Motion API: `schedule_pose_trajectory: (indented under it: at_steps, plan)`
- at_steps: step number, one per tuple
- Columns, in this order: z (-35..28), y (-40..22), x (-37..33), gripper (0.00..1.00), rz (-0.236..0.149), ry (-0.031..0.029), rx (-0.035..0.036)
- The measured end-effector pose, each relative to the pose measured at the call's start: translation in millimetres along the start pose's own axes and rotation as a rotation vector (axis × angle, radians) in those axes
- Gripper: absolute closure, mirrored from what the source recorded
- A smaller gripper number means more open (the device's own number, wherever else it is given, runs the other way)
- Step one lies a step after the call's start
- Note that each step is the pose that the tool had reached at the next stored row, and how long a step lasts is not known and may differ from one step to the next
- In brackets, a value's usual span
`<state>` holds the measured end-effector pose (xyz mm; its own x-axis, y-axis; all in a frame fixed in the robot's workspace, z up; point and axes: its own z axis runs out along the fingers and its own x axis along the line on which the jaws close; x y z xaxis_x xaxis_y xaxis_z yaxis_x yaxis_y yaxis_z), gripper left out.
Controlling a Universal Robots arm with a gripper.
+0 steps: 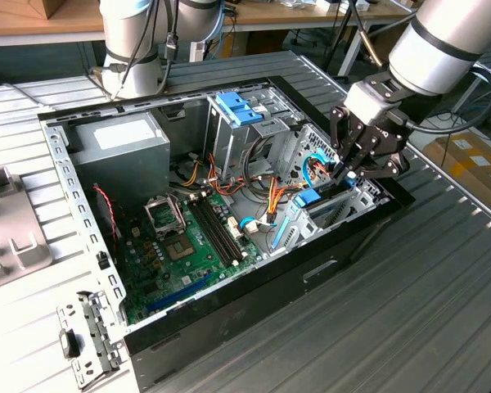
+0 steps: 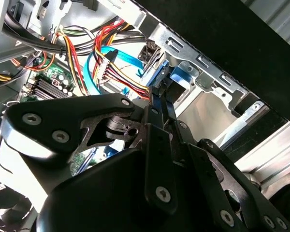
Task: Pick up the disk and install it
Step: 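Insert the first disk wire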
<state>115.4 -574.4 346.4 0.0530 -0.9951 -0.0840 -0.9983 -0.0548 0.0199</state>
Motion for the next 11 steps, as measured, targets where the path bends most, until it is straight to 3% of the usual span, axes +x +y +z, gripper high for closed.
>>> schedule_pose_trajectory:
  at_steps: [4,11]
  plan:
    - [3.6,-0.1,0.3,0.83,0.011,-0.0005,0.0010]
    - [4.5,-0.1,0.4,0.82,0.013,-0.0009,0.0012]
